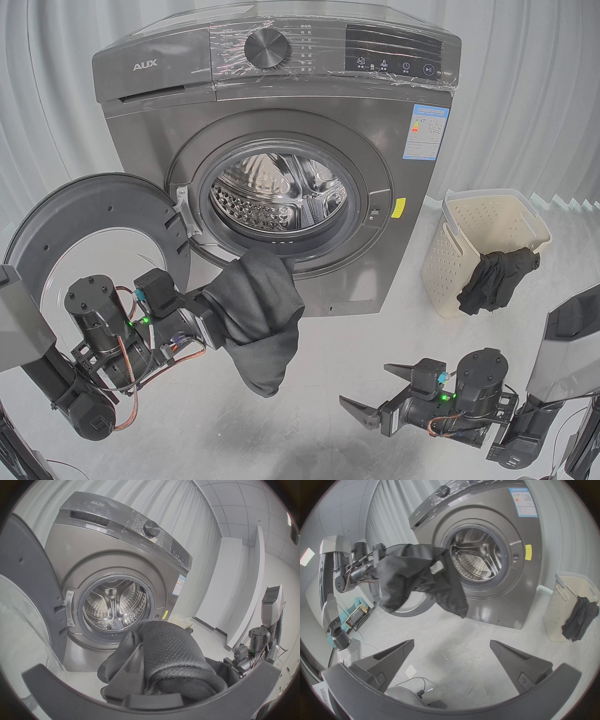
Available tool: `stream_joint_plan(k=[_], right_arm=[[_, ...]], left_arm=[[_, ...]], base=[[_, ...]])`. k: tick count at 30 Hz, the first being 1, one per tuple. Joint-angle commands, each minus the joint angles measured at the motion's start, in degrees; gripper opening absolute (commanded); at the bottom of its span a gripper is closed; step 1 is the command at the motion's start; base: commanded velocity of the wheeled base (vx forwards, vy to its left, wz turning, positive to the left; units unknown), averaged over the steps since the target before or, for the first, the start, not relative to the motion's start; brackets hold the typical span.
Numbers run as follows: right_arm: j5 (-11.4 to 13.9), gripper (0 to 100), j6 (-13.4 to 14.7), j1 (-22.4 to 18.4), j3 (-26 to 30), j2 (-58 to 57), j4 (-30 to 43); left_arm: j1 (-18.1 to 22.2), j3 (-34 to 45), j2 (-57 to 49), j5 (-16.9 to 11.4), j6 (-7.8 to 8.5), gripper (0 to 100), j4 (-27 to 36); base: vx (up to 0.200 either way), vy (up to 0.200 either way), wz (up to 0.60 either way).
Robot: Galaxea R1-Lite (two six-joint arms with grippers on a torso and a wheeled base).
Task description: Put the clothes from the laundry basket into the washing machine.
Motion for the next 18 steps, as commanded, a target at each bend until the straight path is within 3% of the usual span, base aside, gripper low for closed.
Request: stream_joint_plan(k=[1, 3, 9, 14, 18], right_arm=[[-0.3, 100, 0.1, -5.8, -1.8, -3.4, -0.1], [-0.5, 100, 0.2, -6.7, -1.8, -3.6, -0.1], [-0.6, 100, 0.3, -11.3, -2.3, -3.3, -0.1], [-0.7, 100, 0.3, -11.4, -2.7, -3.4, -0.1], [-0.7, 100, 0.9, -10.9, -2.6, -3.4, -0.1]], left_arm=[[0.6, 3.6, -4.2, 0.1, 0.01, 0, 0.0], [1.4, 3.8, -4.9, 0.1, -0.25, 0, 0.1], [3.9, 4.7, -4.5, 0.6, 1.33, 0, 0.1], [4.3, 5.3, -4.2, 0.4, 2.56, 0, 0.1], [3.9, 5.3, -4.2, 0.4, 2.56, 0, 0.1]], base=[[0.000, 0.000, 0.00], [0.000, 0.000, 0.00], [0.000, 0.000, 0.00], [0.000, 0.000, 0.00], [0.200, 0.000, 0.00]])
